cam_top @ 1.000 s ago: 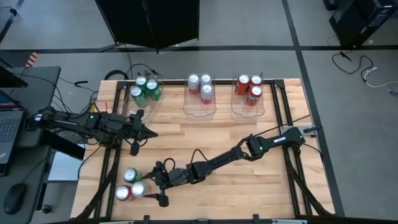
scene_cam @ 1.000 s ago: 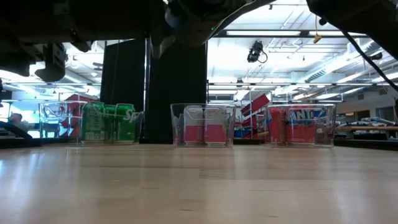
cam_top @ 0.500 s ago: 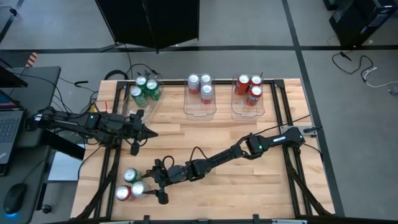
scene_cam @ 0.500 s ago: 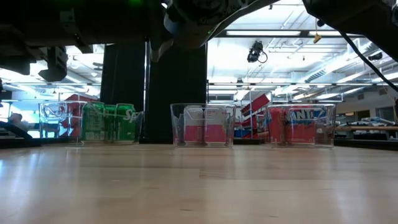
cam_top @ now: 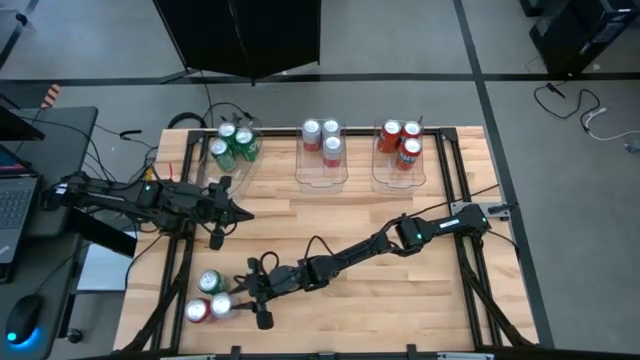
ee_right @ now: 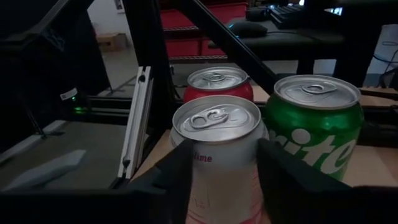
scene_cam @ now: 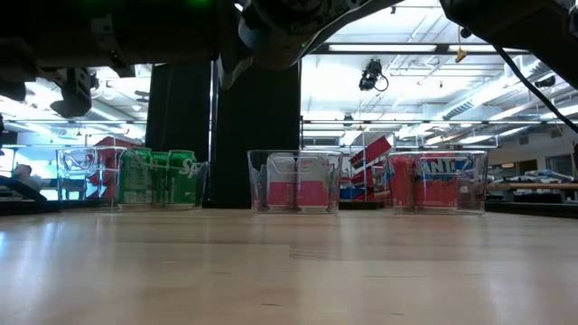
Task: Sort soda cans
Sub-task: Put the pink-white soda can into the middle transparent bin, then put the green soda can into the left transparent bin
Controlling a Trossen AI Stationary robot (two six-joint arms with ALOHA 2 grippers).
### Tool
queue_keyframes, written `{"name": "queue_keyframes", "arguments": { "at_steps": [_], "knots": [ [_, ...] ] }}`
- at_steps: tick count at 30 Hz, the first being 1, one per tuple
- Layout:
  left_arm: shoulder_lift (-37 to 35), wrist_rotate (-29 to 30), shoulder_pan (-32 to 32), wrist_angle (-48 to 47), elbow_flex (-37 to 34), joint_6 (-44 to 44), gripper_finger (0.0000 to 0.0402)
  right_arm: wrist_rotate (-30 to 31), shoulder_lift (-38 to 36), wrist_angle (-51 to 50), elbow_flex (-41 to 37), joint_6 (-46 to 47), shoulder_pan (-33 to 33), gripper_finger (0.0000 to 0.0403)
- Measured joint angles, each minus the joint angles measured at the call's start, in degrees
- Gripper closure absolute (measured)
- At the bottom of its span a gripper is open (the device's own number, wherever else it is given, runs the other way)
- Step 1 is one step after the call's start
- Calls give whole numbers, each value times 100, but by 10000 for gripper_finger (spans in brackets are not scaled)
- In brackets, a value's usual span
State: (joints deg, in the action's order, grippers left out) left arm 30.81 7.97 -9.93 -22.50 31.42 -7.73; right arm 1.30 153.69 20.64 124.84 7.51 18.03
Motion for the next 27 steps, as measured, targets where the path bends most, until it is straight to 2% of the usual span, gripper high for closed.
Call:
{"name": "queue_keyframes", "arguments": {
  "at_steps": [7,14,23,27],
  "knots": [
    [0,-1,0,-8,0,-4,398,-99,-32,-175,0,-17,13,282],
    [0,-3,0,-24,2,-6,398,-115,-186,-1029,-22,-20,22,283],
    [0,-4,2,-16,2,-11,398,-63,-326,-675,0,-496,188,298],
    [-1,-5,2,-14,2,-59,398,194,-315,-653,-11,-514,243,284]
  ]
}}
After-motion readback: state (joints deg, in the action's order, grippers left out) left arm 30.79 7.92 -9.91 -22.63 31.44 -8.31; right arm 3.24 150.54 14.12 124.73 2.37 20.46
